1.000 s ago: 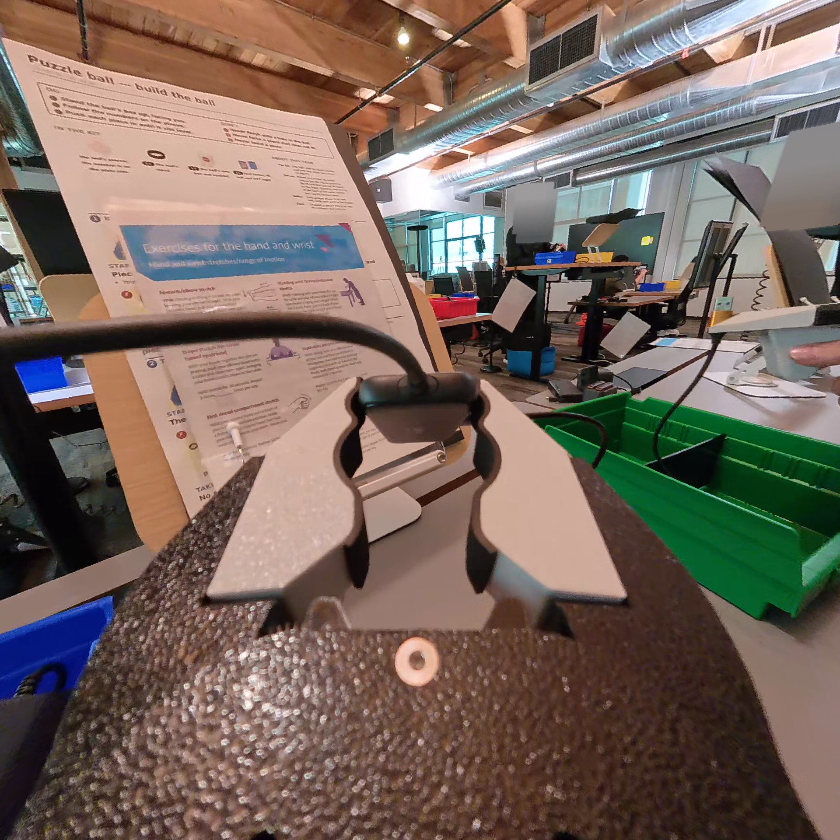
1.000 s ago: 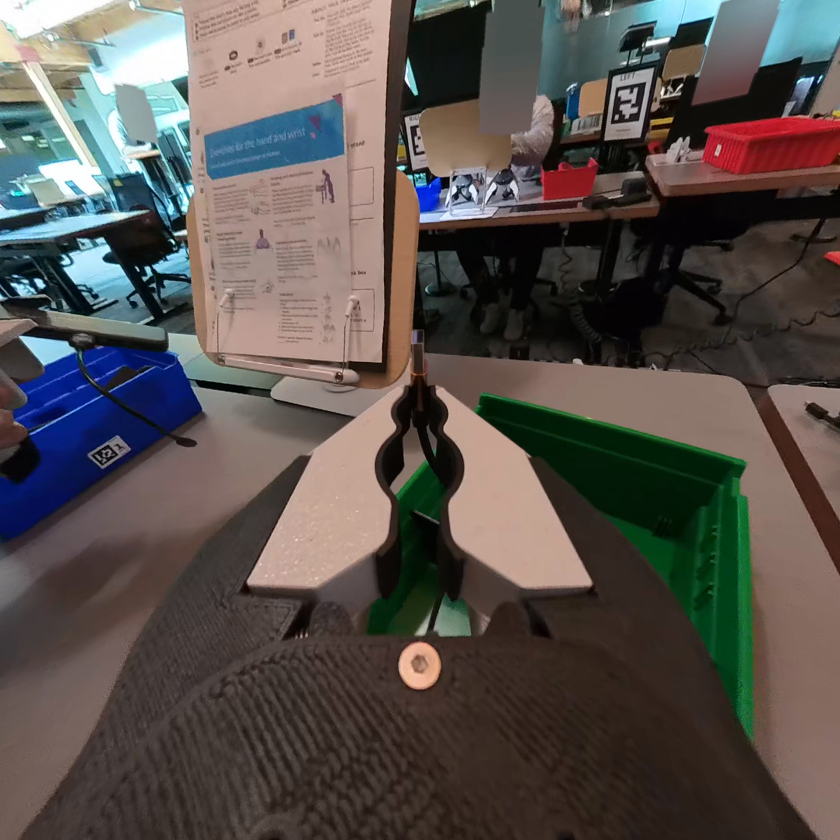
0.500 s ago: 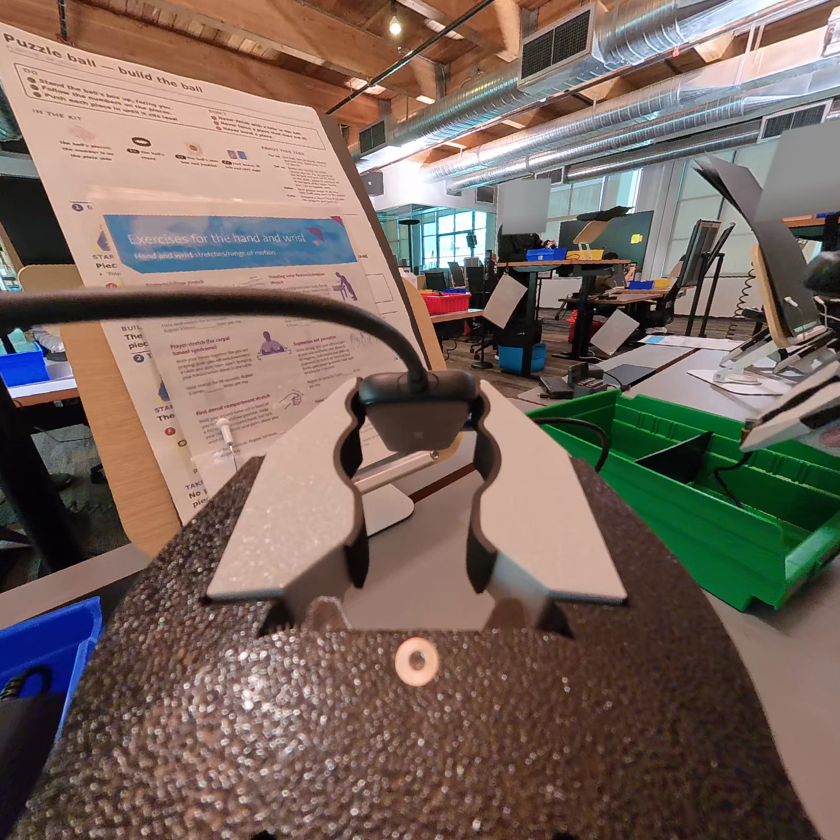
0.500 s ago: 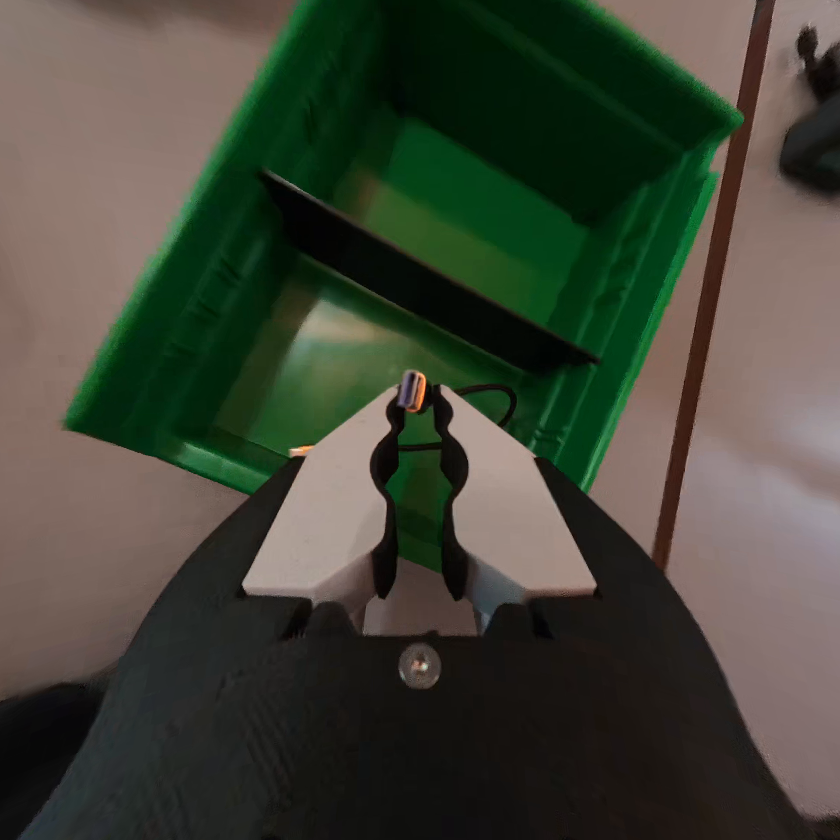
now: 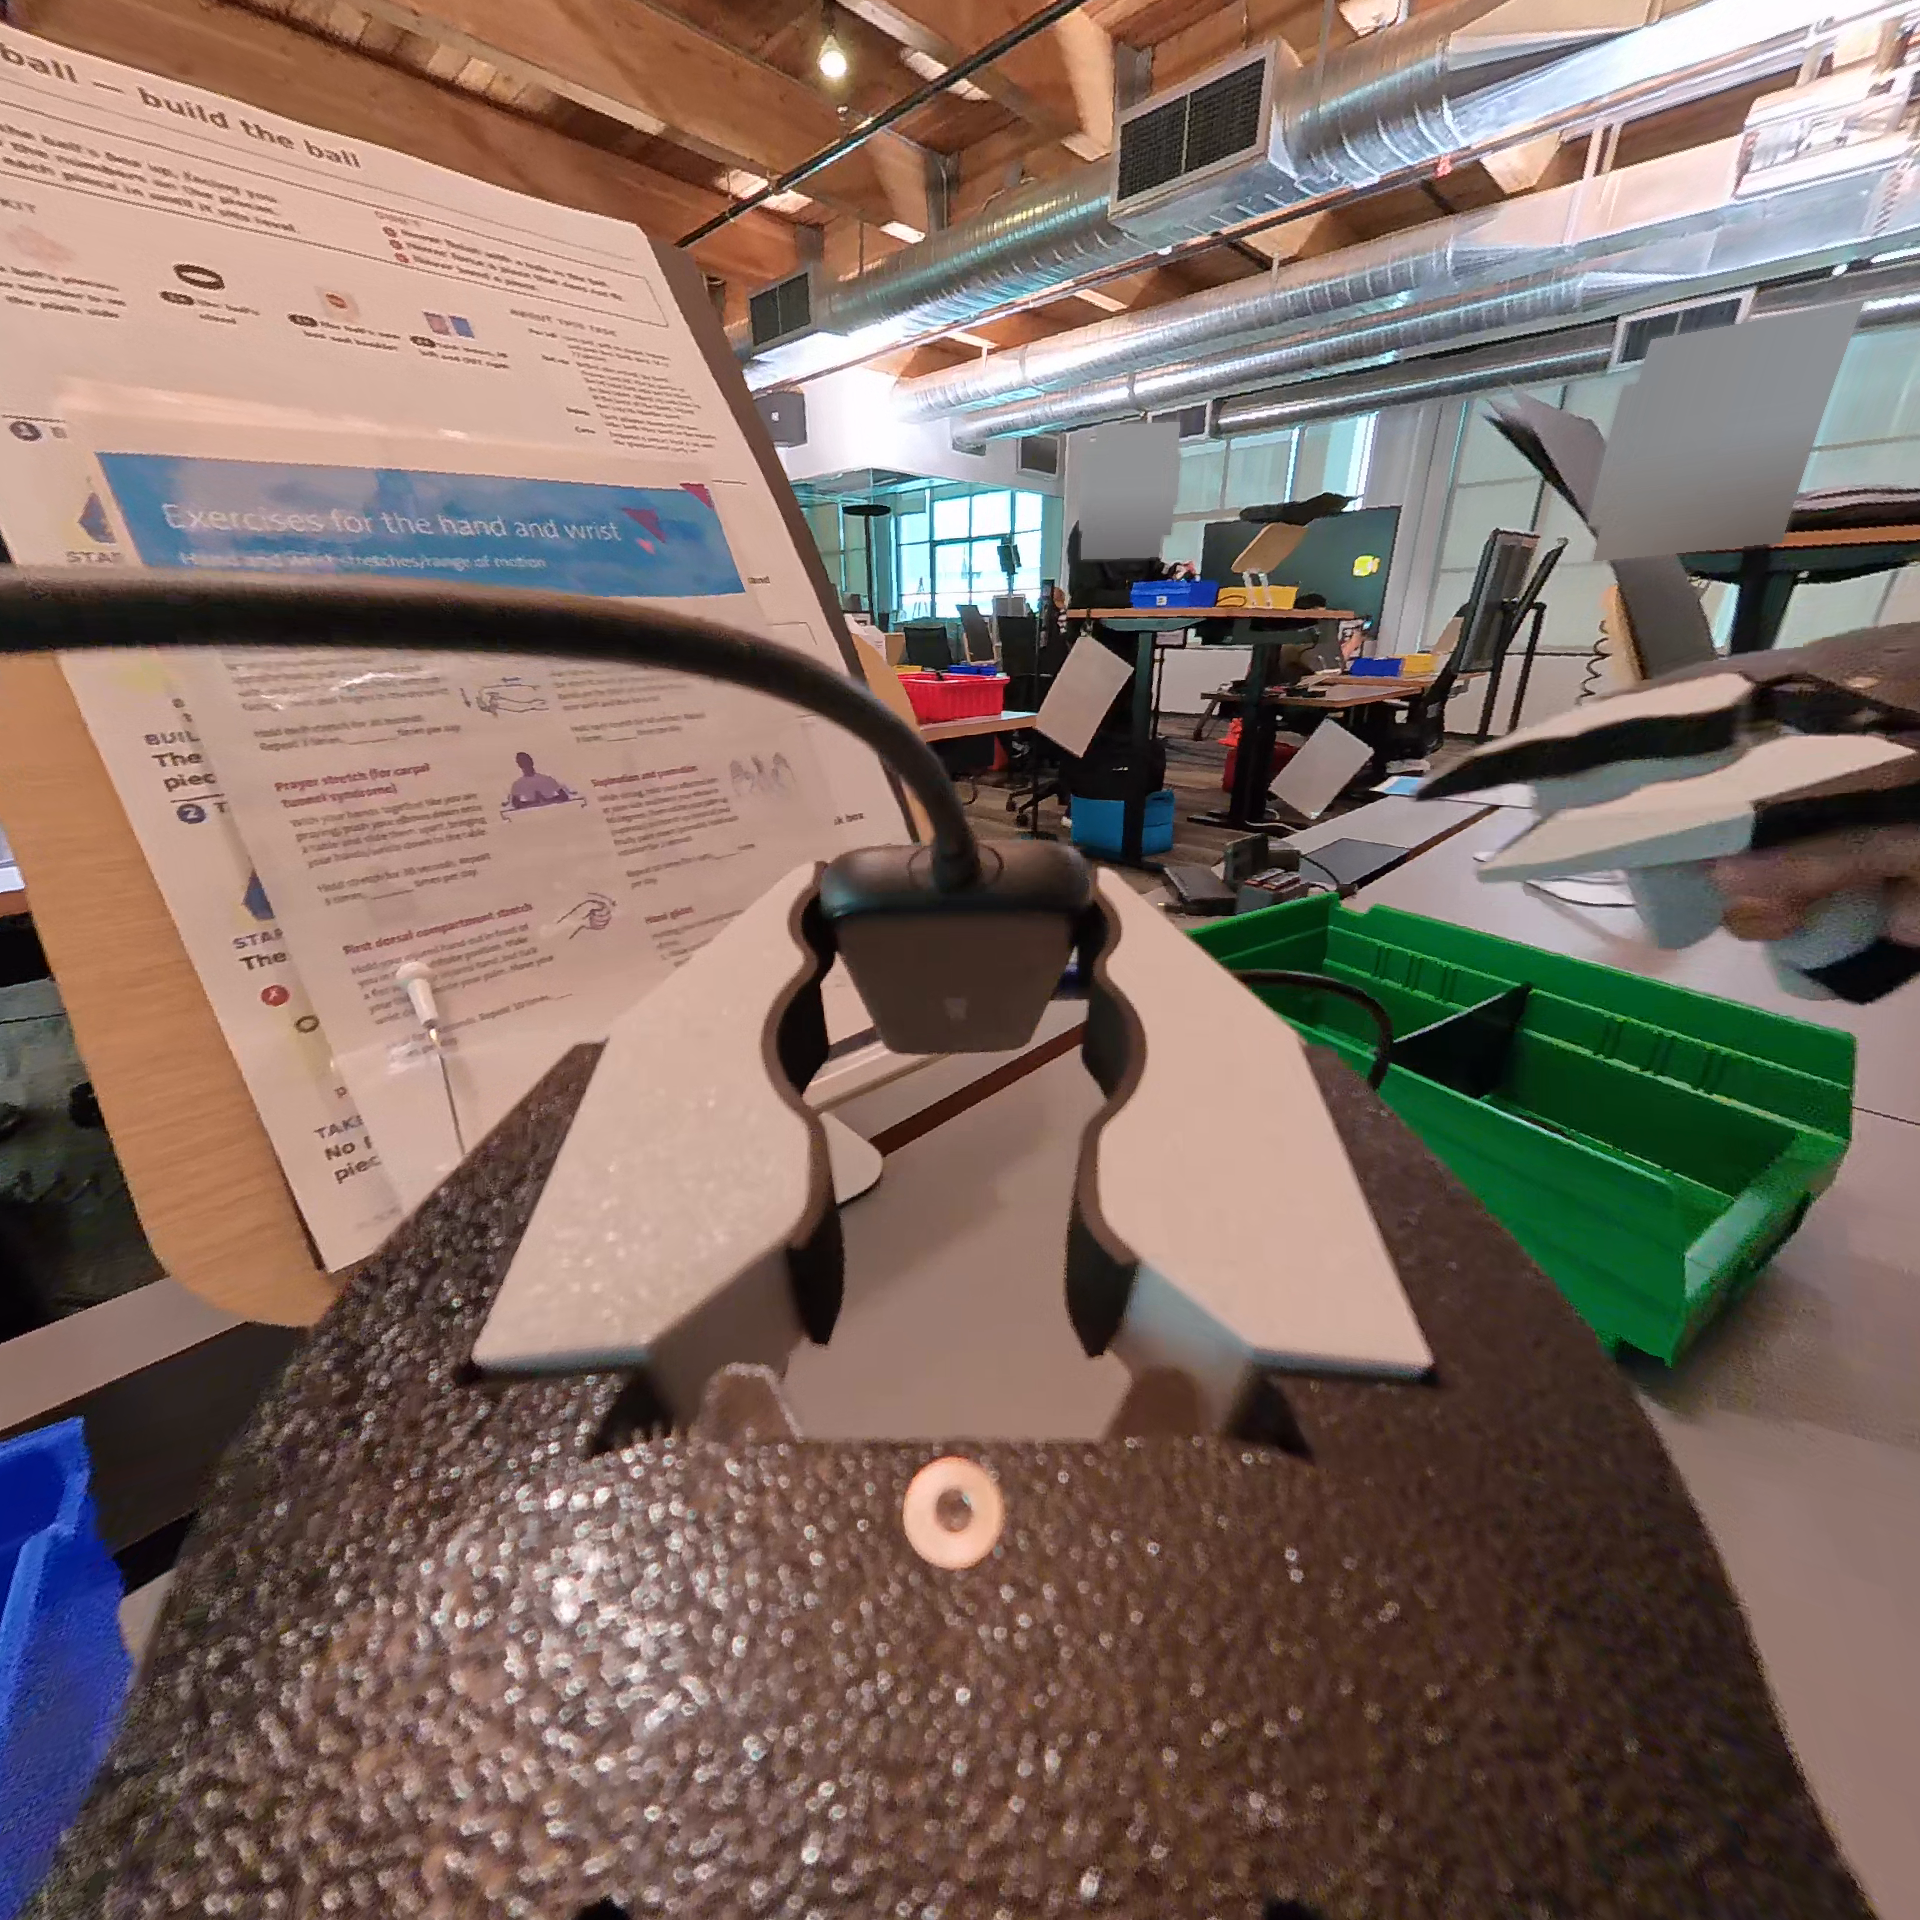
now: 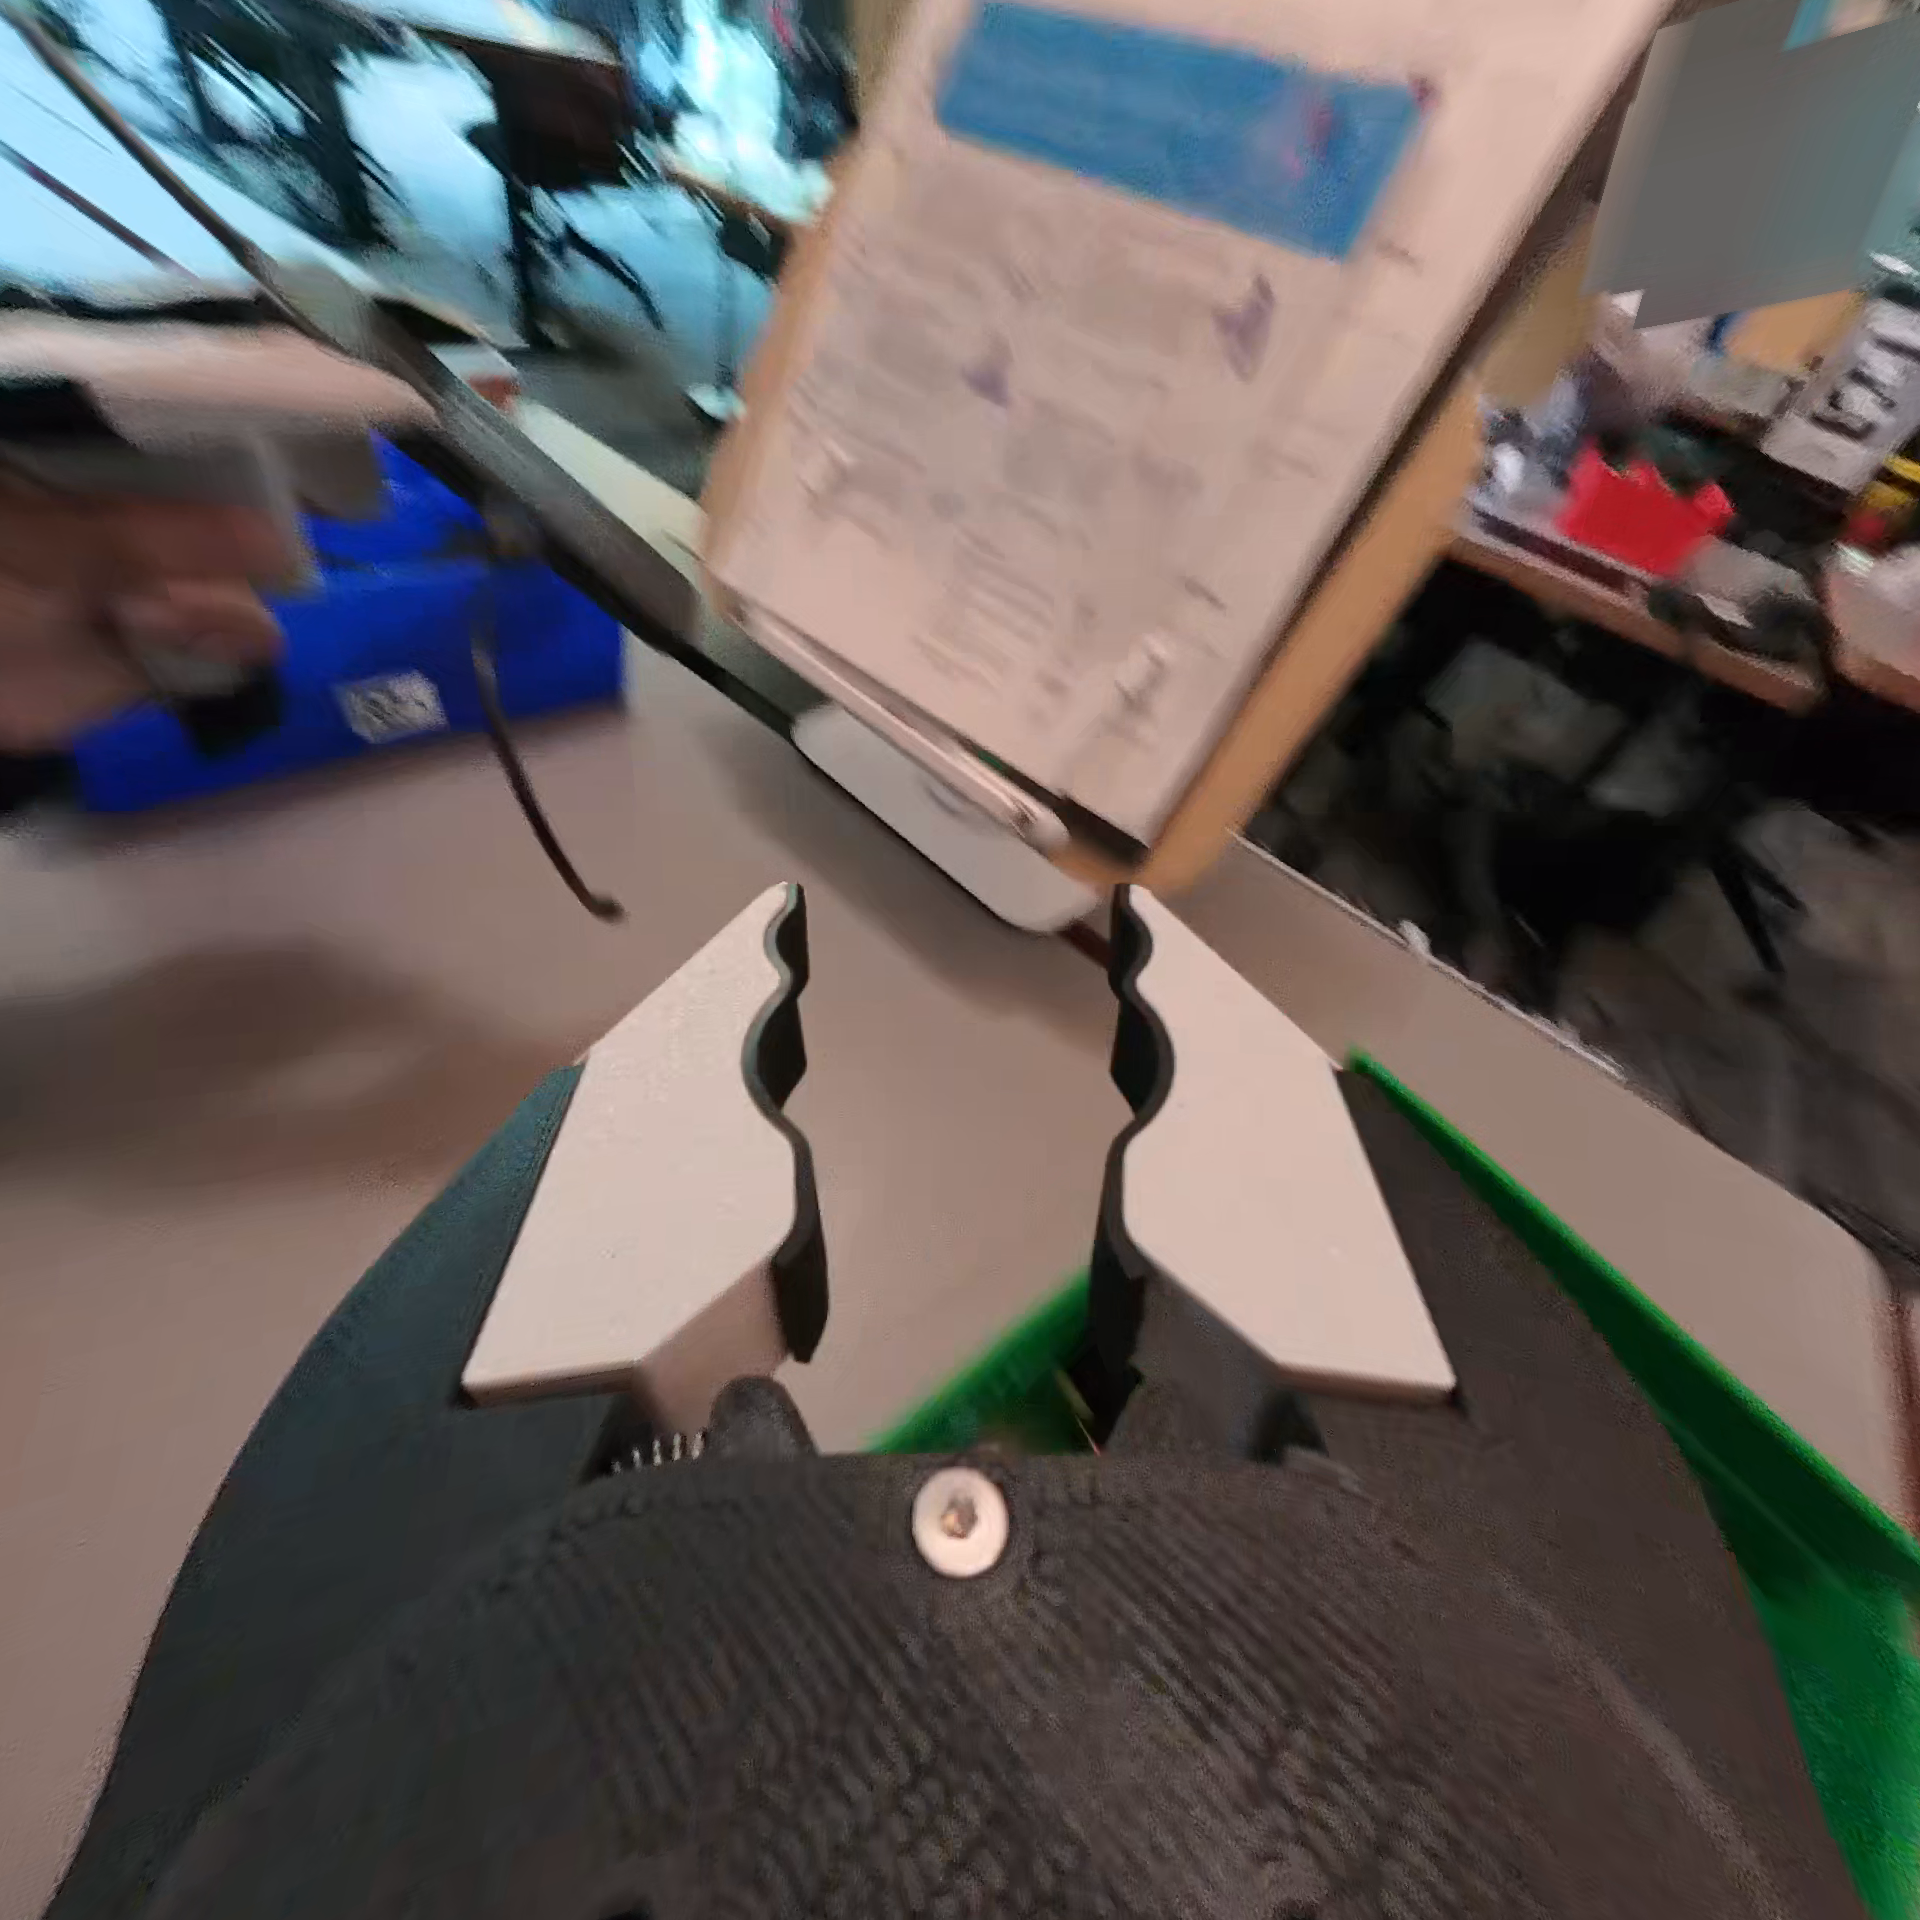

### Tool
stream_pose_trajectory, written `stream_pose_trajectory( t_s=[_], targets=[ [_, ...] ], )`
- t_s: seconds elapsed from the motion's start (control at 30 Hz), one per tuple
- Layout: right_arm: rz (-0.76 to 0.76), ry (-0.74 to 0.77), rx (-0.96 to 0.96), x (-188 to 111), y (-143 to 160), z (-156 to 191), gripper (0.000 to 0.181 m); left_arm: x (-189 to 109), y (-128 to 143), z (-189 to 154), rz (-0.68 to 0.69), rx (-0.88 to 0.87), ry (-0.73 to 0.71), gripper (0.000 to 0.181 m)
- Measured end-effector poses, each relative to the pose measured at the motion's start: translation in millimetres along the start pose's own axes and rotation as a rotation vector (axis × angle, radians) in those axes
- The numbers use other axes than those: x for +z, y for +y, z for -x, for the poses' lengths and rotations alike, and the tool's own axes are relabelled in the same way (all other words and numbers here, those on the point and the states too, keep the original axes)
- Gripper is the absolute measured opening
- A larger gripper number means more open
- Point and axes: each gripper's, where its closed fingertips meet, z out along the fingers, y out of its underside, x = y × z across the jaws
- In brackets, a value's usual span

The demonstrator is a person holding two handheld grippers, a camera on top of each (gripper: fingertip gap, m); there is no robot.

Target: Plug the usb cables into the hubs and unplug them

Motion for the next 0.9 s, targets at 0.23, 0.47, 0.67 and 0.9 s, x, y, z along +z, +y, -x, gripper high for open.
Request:
stream_pose_trajectory(
  t_s=[0.23, 0.47, 0.67, 0.9],
  targets=[
    [-0.166, -0.431, 0.405, 73.4, -31.6, 75.5, 0.073, 0.9, -5.7, -22.3, -0.048, 0.062, 0.108, 0.044],
    [-0.254, -0.923, 0.916, 81.2, -45.1, 106.6, 0.063, -5.9, -21.8, -49.4, -0.161, 0.116, 0.243, 0.044],
    [-0.347, -1.11, 0.995, 63.9, -64.4, 114.0, 0.025, -14.5, -22.5, -71.2, -0.205, 0.223, 0.376, 0.044],
    [-0.324, -1.108, 0.993, 62.6, -60.4, 111.4, 0.012, -8.5, 7.6, -67.1, -0.04, 0.56, 0.292, 0.044]
  ],
)
